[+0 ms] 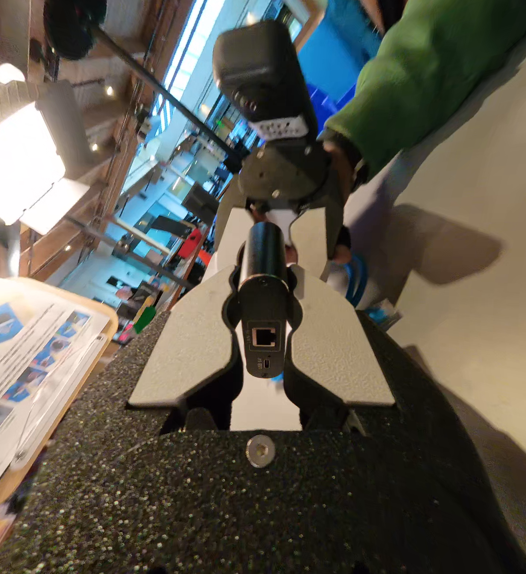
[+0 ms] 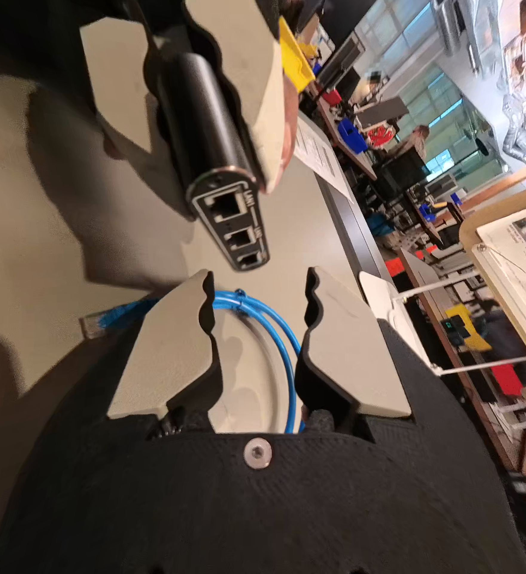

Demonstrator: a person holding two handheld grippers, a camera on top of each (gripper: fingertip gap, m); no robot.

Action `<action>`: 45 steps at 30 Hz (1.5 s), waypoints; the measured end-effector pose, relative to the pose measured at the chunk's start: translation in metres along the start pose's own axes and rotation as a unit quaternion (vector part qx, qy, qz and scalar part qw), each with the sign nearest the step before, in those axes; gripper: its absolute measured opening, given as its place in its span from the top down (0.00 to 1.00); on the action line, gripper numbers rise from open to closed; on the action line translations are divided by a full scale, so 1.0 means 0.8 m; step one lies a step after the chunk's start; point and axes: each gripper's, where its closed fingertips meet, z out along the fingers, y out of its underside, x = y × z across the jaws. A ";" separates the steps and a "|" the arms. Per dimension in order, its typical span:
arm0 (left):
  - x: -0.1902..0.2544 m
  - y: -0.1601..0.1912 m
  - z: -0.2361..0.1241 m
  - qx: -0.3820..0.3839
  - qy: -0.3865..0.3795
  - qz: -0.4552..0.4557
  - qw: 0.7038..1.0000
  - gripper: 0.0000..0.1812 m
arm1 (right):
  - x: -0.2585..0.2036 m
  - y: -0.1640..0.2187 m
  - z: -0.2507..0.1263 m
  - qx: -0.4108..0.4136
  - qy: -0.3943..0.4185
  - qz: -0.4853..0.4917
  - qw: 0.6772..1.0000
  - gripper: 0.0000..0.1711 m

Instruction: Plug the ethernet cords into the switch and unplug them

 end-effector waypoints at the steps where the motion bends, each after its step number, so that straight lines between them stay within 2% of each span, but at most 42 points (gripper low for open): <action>1: 0.005 -0.009 0.003 0.013 0.007 -0.002 1.000 0.85 | -0.003 -0.006 -0.001 0.014 -0.003 -0.002 1.000 0.67; 4: 0.017 -0.025 0.009 0.042 0.020 -0.013 0.999 0.85 | -0.016 -0.021 -0.004 0.043 -0.016 -0.026 0.999 0.70; 8: 0.012 -0.021 0.010 0.041 0.012 -0.029 0.999 0.85 | -0.024 -0.022 -0.004 0.041 -0.022 -0.055 0.997 0.84; 13: 0.004 0.018 0.013 -0.042 0.000 -0.037 0.998 0.84 | -0.003 0.006 -0.002 -0.036 0.021 -0.094 0.995 0.84; 16: -0.001 0.043 0.013 -0.100 -0.010 -0.030 0.995 0.83 | 0.014 0.032 0.001 -0.113 0.055 -0.111 0.986 0.85; 22: -0.009 0.058 0.013 -0.173 -0.036 0.046 0.983 0.76 | 0.029 0.065 -0.001 -0.231 0.100 -0.156 0.955 0.86; 34: 0.005 0.073 0.020 -0.242 -0.040 0.129 0.961 0.78 | 0.011 0.044 0.007 -0.267 0.117 -0.174 0.941 0.85; 37: 0.004 0.075 0.017 -0.247 -0.046 0.140 0.958 0.84 | 0.013 0.039 0.005 -0.273 0.132 -0.172 0.937 0.85; 45: -0.024 0.096 -0.007 -0.278 -0.082 0.156 0.944 0.85 | 0.017 0.041 -0.002 -0.222 0.101 -0.081 0.966 0.85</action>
